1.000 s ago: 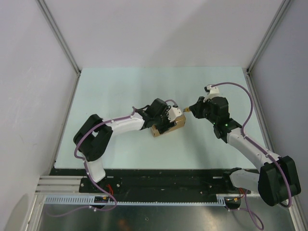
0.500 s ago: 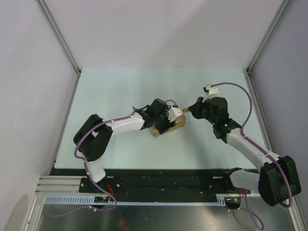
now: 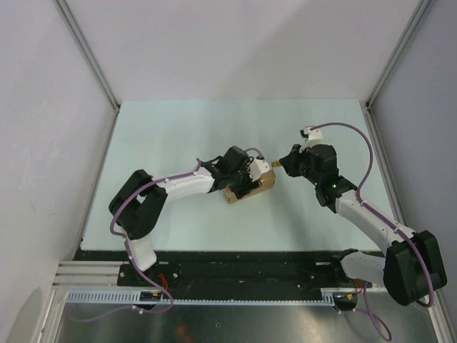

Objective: Unpack the express box

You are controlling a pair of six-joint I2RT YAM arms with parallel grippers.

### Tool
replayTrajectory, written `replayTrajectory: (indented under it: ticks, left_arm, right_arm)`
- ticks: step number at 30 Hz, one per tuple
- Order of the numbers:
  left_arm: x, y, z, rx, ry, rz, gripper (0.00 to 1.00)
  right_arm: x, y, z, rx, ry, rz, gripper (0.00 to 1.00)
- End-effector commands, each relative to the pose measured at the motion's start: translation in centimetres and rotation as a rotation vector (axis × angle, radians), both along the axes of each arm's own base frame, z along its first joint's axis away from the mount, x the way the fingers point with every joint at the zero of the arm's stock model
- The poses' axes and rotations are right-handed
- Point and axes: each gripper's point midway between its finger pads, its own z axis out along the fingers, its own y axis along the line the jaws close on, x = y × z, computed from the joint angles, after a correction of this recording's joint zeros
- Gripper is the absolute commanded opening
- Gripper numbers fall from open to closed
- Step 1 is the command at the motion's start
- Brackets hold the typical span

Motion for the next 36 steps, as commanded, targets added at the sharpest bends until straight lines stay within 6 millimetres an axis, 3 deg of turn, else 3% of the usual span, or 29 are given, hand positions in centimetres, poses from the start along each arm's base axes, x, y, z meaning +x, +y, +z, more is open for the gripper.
replayTrajectory:
  ticks: [1,11,21,26,32,36]
  left_arm:
    - [-0.2,1.5,-1.6,0.076,-0.001,-0.041,0.65]
    - [0.5,2.2,-1.6,0.076,0.008,-0.018,0.60]
    - [0.5,3.0,-2.3,0.017,0.192,0.066,0.46]
    - [-0.4,3.4,-3.1,0.008,0.292,0.093,0.44]
    - [0.0,3.6,-3.2,0.021,0.294,0.109,0.43]
    - [0.0,3.6,-3.3,0.023,0.293,0.108,0.42]
  right_arm:
    - [0.5,0.6,1.3,-0.012,-0.041,0.024,0.00]
    - [-1.5,1.0,-0.7,-0.039,0.055,0.075,0.00]
    - [-4.4,1.1,-2.3,-0.006,0.154,0.127,0.00]
    - [-5.2,1.1,-3.0,0.025,0.190,0.120,0.00]
    - [-6.0,1.1,-2.6,0.057,0.204,0.120,0.00]
    - [-6.6,0.8,-3.6,0.051,0.229,0.122,0.00]
